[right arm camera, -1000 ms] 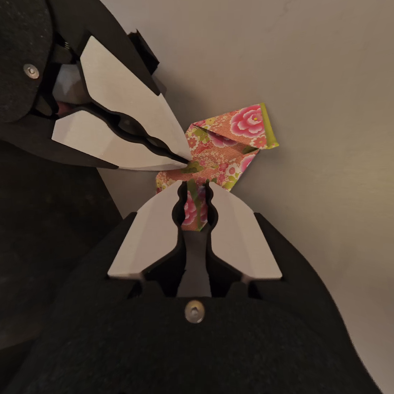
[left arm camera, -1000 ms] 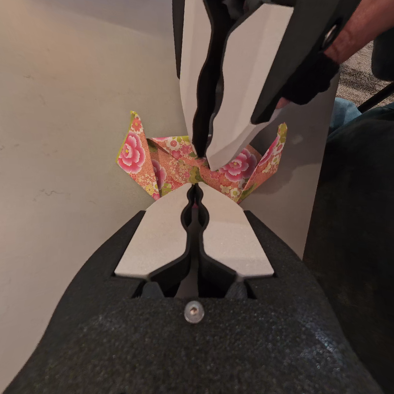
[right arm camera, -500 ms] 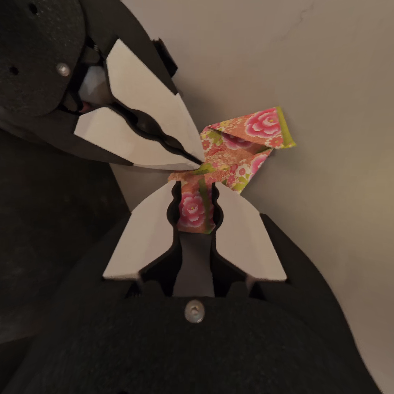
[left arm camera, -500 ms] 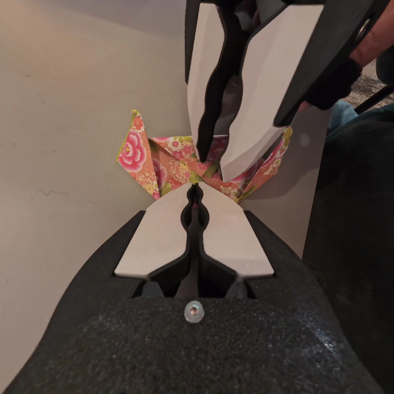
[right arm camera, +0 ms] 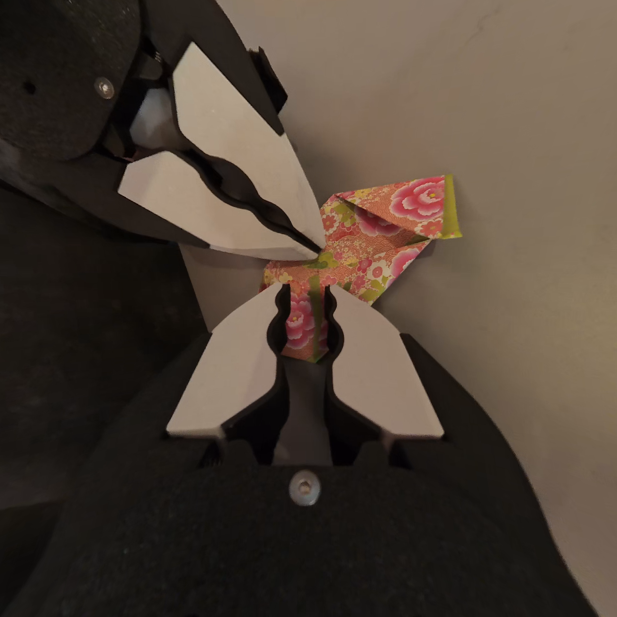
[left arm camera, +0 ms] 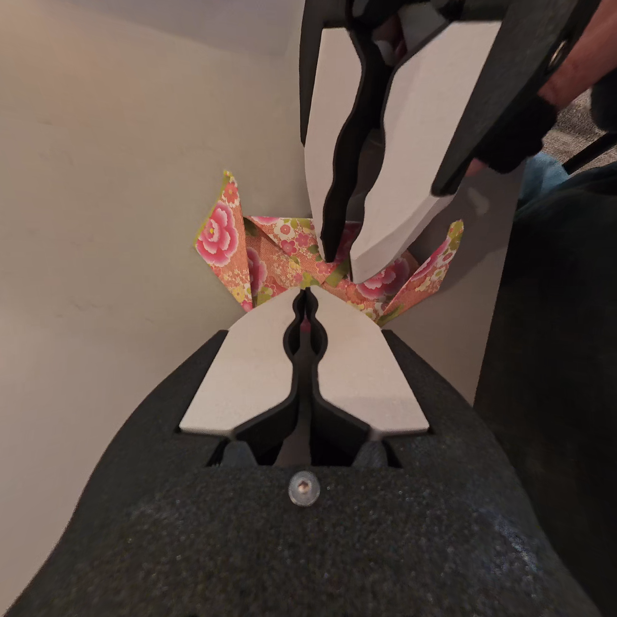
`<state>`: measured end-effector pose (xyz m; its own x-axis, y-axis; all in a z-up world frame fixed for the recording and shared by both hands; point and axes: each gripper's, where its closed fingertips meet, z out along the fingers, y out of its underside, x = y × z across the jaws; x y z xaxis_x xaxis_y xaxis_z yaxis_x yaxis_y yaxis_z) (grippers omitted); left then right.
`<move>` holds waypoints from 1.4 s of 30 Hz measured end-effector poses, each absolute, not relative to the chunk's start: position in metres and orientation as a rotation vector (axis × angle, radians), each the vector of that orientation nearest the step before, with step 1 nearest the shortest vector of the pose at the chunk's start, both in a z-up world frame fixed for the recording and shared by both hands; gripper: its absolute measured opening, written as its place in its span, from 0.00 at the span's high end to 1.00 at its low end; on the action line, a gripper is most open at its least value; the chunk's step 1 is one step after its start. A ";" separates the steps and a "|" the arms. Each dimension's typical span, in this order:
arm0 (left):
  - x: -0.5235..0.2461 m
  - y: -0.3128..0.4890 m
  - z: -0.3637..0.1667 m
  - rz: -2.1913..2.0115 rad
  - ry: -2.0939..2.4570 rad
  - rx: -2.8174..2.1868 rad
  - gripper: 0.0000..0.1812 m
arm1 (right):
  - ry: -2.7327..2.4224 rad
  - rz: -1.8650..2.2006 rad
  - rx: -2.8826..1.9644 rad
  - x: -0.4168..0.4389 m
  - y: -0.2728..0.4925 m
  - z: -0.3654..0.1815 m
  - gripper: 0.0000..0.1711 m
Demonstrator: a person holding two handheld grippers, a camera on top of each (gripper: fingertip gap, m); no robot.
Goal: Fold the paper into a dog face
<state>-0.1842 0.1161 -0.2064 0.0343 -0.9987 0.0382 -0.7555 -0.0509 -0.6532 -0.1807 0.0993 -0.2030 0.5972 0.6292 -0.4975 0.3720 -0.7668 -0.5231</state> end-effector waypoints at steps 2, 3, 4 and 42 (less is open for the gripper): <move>-0.179 0.114 -0.200 -0.753 1.750 -1.854 1.00 | -0.809 0.967 -2.458 -0.181 0.099 -0.203 0.89; -0.177 0.113 -0.196 -0.787 1.740 -1.851 1.00 | -0.811 0.964 -2.455 -0.181 0.099 -0.203 0.89; -0.175 0.111 -0.193 -0.825 1.734 -1.850 1.00 | -0.813 0.962 -2.452 -0.181 0.099 -0.203 0.89; -0.171 0.109 -0.210 -0.817 1.773 -1.925 1.00 | -1.181 0.695 -2.238 -0.156 0.150 -0.211 1.00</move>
